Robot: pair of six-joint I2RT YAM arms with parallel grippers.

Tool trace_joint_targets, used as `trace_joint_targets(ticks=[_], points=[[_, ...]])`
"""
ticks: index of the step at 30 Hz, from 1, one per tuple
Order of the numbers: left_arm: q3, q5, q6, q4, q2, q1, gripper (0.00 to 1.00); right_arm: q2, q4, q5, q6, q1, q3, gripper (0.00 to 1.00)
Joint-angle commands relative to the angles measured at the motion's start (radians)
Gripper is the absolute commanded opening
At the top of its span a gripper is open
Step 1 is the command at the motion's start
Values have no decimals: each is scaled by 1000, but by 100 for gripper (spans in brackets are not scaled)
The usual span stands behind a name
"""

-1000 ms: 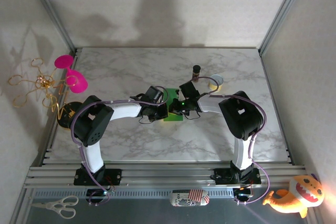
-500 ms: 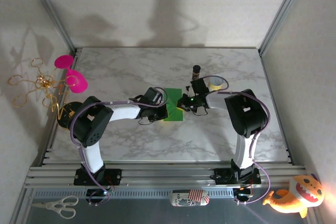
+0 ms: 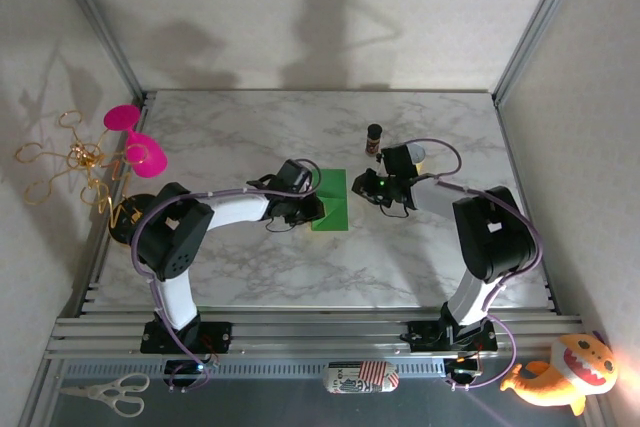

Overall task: Fold a paper plane with a square sheet of paper (pick it up from the middle)
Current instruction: Fold the triangle a second time at the center of the table, then turn over a square sheet of paper at the center of the table.

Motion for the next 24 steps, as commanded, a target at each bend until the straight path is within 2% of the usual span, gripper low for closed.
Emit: trace_joint_targets(ticks=[1,6,13,24], points=[[47,-30,-19,16,-33,9,22,-17,29,-25,41,26,-38,26],[79,-66,-35,37,26,27,18,-17,87,-74,102,46,-72,34],[73,-102,-49,63,73,42,13,-16,112,-78,142,58,-83,41],[-7,-130,-103,101,100,51,9,47,47,-71,193,83,-12,41]])
